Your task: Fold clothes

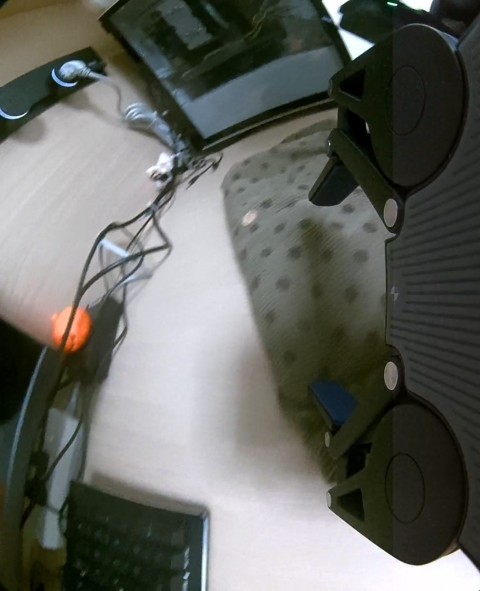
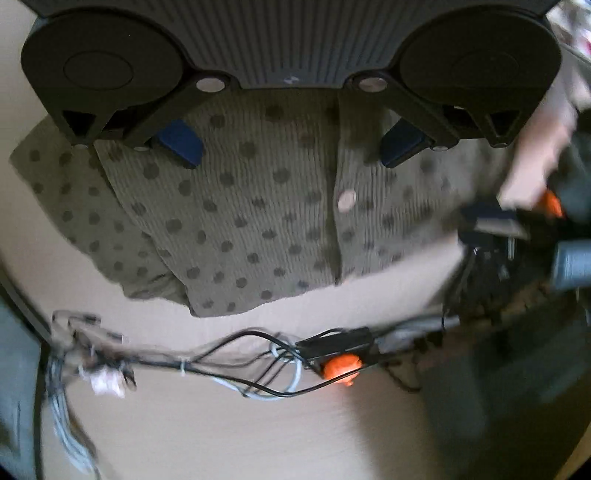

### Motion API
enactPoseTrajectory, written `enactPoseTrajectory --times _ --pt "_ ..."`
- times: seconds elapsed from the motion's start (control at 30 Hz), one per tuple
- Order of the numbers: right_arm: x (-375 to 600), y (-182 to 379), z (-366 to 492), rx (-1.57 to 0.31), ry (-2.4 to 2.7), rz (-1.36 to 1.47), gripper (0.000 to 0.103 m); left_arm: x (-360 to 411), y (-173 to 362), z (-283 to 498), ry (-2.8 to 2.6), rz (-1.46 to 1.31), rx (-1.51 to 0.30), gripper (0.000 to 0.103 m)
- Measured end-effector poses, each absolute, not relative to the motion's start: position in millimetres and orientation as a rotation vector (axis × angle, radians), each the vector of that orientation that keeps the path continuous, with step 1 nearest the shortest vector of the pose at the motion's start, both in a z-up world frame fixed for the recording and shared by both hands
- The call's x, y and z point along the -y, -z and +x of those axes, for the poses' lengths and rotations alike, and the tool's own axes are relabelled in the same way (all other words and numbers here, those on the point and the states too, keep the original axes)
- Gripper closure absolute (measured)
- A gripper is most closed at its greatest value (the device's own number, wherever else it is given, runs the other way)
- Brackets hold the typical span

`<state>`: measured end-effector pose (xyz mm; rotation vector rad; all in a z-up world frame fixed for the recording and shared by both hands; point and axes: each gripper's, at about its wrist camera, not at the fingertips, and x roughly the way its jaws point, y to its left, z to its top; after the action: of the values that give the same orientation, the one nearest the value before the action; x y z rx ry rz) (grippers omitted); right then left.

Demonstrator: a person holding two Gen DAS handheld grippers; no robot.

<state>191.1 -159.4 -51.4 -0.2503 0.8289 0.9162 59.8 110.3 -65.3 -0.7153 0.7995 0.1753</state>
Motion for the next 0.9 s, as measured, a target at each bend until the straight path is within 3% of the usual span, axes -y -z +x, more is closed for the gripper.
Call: enactPoseTrajectory --times 0.13,0.23,0.33,0.43,0.63,0.8,0.9 --pt "152 54 184 -0.828 -0.895 -0.360 0.000 -124 58 34 -0.297 -0.755 -0.749 0.000" --pt "158 43 197 -0.900 -0.904 -0.317 0.000 -136 56 10 -0.291 -0.876 -0.686 0.000" --pt "163 27 188 -0.843 -0.915 -0.240 0.000 -136 58 3 -0.233 -0.964 -0.649 0.000" --pt "145 21 166 -0.764 -0.981 -0.268 0.000 -126 69 17 -0.262 -0.957 -0.705 0.000" --pt "113 49 142 -0.836 -1.063 -0.399 0.000 -116 69 24 -0.305 -0.900 -0.736 0.000" --pt "144 21 174 -0.923 -1.132 -0.304 0.000 -104 28 30 -0.238 -0.732 -0.657 0.000" --pt "161 -8 207 -0.805 -0.958 -0.254 0.000 -83 21 50 -0.116 -0.683 -0.667 0.000"
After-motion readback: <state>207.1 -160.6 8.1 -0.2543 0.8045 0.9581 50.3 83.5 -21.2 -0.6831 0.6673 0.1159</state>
